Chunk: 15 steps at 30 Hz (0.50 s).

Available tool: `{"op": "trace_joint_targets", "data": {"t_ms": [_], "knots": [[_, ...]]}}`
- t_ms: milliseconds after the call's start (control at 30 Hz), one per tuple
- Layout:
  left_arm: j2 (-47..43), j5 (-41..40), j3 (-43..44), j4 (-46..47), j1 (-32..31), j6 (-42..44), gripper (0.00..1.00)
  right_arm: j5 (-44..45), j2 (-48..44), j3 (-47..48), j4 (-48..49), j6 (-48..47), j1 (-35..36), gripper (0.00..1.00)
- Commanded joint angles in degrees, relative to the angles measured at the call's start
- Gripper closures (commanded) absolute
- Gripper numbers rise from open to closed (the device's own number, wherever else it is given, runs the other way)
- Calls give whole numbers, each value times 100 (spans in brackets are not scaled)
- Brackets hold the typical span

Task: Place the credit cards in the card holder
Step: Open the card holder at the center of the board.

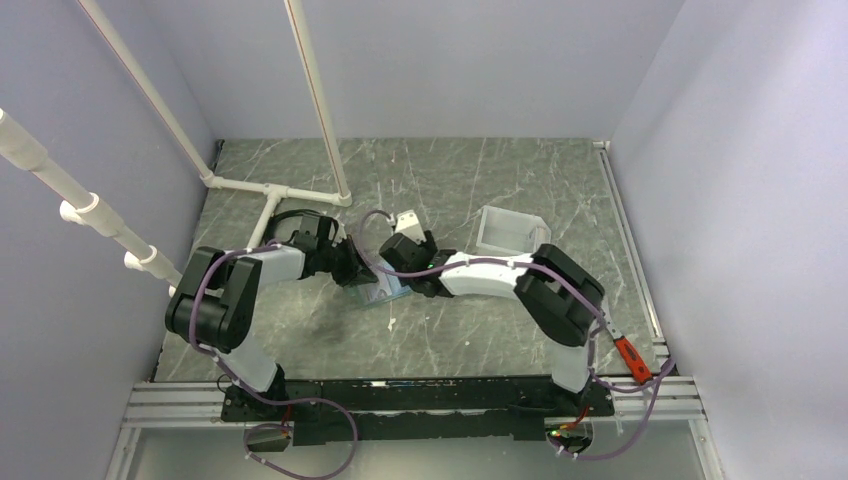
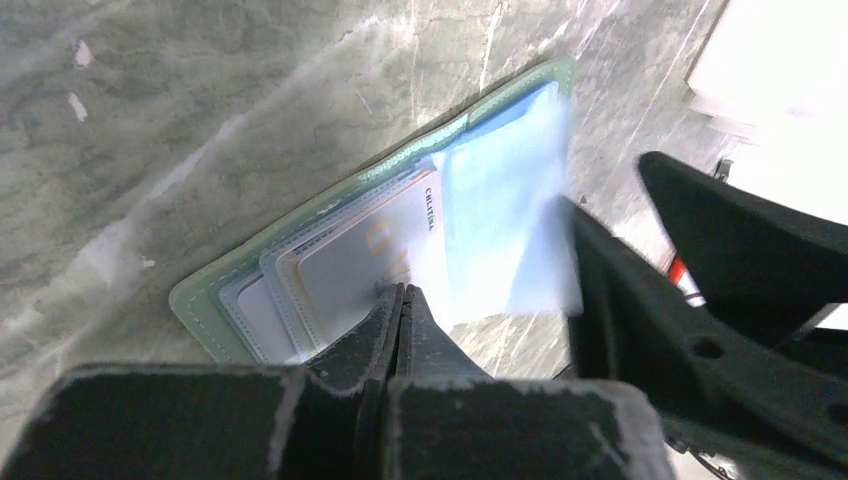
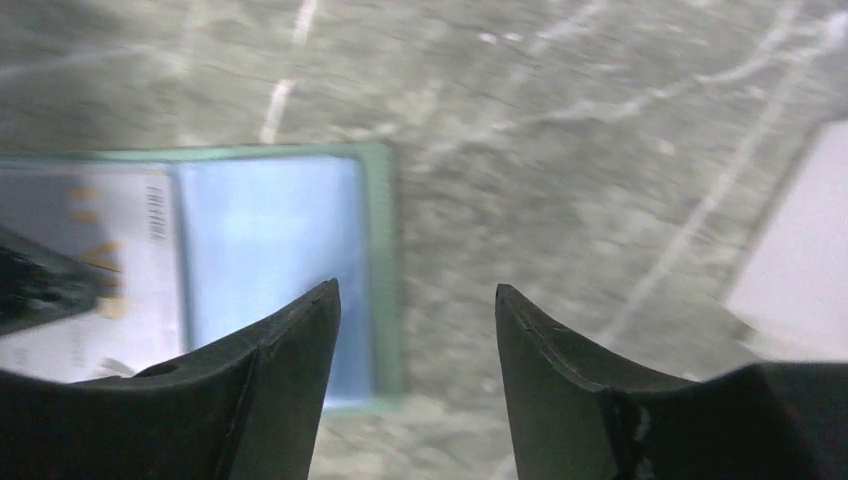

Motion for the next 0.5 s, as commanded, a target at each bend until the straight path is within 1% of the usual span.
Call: {"op": "trace_joint_targets", "data": {"t_ms": [0,67,133,233,333,400,433,467], "knots": [[-53,-547,-207,-388,2,345,99,589,-855,-330,-441,-264,-156,37],[-69,-519,-216,-420,-3,369,99,310,-1078,-277,-526,-432,-147,34],[-78,-503,-204,-452,-2,397,99,-179,-1302,-212,-470,-621,-122,30],[-104,-477,-207,-454,-3,394,99,-1106,-1518,-17,-387,-615,-121,27],[-116,-480,-184,-473,2,392,99,-2270,-1514,47,159,-638,-114,22],[-101,-505,-162,-504,4,401,99,-3132,-1301,178,451,-591,-121,23],[-92,-514,-151,-527,2,406,99,-3439,-1181,243,597,-546,-125,25],[-90,-509,-147,-543,0,410,99,-3660,-1046,284,710,-475,-140,30]]}}
